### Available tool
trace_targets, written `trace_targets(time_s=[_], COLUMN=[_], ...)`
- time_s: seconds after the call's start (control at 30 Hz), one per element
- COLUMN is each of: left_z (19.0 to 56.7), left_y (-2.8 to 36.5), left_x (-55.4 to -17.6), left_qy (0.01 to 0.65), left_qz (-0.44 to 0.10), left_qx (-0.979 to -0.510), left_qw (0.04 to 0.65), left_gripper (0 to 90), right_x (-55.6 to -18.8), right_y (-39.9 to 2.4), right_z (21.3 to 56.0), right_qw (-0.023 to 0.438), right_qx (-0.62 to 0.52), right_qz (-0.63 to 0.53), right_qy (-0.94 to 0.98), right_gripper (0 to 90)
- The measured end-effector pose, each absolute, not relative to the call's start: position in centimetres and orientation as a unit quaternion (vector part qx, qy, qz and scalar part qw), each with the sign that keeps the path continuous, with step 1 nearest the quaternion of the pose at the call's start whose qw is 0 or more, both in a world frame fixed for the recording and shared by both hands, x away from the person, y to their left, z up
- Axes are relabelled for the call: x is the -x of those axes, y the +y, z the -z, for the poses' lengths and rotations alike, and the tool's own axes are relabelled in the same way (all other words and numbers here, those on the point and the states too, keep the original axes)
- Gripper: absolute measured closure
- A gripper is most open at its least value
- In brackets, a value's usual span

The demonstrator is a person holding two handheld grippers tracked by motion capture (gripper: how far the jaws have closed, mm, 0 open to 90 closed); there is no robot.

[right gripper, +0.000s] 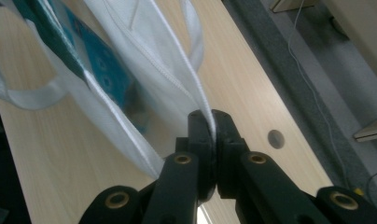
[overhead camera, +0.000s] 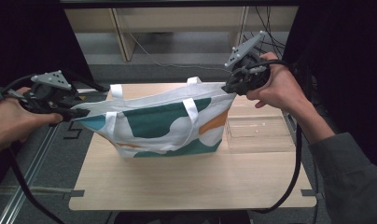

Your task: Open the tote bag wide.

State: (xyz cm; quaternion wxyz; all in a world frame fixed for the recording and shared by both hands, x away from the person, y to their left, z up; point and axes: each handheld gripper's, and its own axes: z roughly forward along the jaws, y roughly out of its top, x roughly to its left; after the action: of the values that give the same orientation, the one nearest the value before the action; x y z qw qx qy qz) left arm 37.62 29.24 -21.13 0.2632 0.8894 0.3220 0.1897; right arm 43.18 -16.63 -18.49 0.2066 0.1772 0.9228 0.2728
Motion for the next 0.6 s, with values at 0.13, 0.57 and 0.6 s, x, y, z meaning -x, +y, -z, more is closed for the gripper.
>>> trace_targets(time_s=[0.13,0.57,0.6], left_z=[19.9,21.1,21.2], left_y=[29.3,29.5,29.5], left_x=[-37.8,-38.9,-39.0], left_qy=[0.327,0.332,0.334], left_qz=[-0.190,-0.192,-0.194], left_qx=[-0.886,-0.881,-0.880], left_qw=[0.270,0.276,0.278], left_gripper=[82.1,82.0,82.0], right_x=[-43.0,-43.8,-43.8], right_y=[-16.5,-16.8,-16.8], right_z=[18.1,19.7,19.6], right_qw=[0.204,0.184,0.182], right_qx=[-0.172,-0.173,-0.180], right_qz=[-0.270,-0.274,-0.274], right_qy=[0.925,0.928,0.927], right_gripper=[88.4,88.4,88.4])
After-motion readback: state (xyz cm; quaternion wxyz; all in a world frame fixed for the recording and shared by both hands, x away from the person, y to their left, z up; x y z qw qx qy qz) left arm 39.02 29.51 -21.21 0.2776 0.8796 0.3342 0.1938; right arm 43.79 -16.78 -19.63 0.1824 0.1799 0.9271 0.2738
